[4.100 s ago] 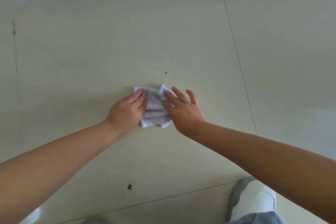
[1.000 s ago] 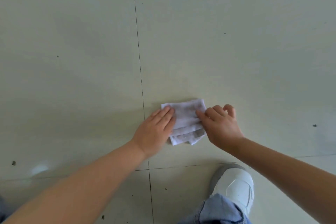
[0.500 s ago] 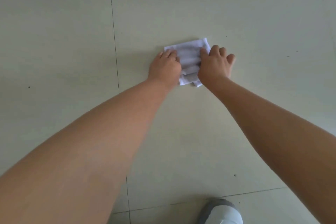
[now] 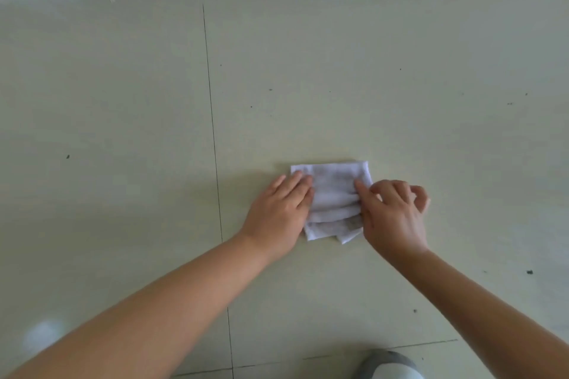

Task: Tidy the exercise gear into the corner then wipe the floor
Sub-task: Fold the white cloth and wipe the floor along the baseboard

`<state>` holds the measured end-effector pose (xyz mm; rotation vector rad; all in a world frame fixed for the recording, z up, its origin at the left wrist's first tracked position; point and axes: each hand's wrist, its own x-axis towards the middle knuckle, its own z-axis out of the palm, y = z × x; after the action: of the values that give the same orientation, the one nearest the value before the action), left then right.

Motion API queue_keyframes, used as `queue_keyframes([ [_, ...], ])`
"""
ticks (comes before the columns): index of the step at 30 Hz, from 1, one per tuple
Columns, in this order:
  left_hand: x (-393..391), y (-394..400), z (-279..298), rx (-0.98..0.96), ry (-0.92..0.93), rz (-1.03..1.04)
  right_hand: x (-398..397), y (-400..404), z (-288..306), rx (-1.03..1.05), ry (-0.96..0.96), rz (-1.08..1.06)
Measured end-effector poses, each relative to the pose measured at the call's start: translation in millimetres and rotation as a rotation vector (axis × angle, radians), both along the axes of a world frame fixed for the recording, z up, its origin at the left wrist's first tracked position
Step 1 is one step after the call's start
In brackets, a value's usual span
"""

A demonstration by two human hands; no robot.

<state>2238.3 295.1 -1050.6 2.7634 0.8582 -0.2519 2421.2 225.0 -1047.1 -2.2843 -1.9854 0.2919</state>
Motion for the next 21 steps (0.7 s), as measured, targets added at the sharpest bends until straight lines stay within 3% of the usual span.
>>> queue_keyframes([
  [5,76.2,65.3,6.5,0.026,0.017,0.079,40.5,69.0,9.0,-0.072,-0.069,-0.222],
  [7,83.6,95.0,20.9,0.021,0.147,0.134,40.0,107.1,10.7,-0.099,-0.043,-0.222],
  [9,74.4,122.0,10.5,0.122,0.197,0.125,24.3,139.3,12.1,-0.108,-0.029,-0.184],
  [13,0.2,149.7,24.0,0.126,0.280,0.271,-44.4,179.5,13.4,-0.150,0.056,-0.066],
  [17,-73.0,125.8,25.5,0.094,0.330,0.264,-105.9,160.0,10.2,-0.179,0.088,0.115],
  [21,-86.3,75.7,12.3,0.033,0.243,0.234,-92.3,96.3,1.5,-0.063,0.026,0.210],
])
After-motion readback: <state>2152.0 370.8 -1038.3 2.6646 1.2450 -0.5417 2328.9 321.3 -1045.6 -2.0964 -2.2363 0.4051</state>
